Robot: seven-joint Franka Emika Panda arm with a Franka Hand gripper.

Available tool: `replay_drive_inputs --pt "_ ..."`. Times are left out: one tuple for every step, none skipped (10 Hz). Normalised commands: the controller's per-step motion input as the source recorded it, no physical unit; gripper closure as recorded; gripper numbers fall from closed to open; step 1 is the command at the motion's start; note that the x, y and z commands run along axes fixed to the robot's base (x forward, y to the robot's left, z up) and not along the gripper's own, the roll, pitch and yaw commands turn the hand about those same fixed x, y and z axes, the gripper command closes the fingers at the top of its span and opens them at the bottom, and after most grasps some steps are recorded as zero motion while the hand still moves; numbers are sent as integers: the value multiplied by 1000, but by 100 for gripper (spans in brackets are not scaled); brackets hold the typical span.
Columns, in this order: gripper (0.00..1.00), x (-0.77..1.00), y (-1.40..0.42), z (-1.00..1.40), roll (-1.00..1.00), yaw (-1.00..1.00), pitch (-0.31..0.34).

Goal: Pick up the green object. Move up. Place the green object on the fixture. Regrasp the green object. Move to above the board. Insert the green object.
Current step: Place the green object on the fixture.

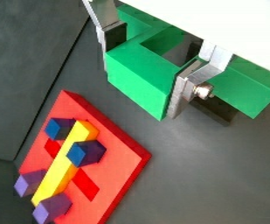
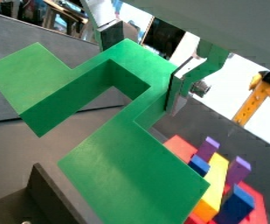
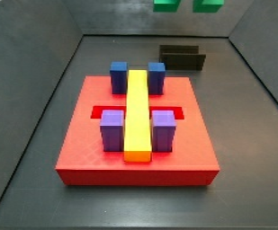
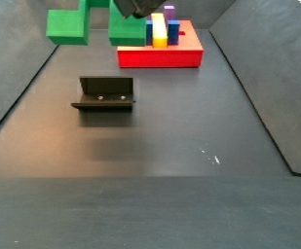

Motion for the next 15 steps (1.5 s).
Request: replay_drive_inputs --pt "100 903 77 -143 -346 0 383" --pt "100 797 77 -191 -203 66 471" --pt "100 817 60 -260 -146 23 440" --pt "100 817 97 -331 -169 0 351" --pt "100 757 49 -309 -214 0 286" --pt "100 729 0 -320 -251 -151 169" --pt "100 749 0 -360 -217 -291 197" --pt "100 791 0 -417 -223 -226 254" --pt "100 794 0 -460 -209 -194 277" --pt "100 777 0 -537 -151 -194 300" --pt "100 769 0 -586 -129 -194 306" --pt "100 769 0 -563 -137 -177 291" --pt "100 789 43 -346 -231 -166 240" --pt "100 814 134 -231 -249 -189 214" --pt "100 789 200 -197 -234 -234 191"
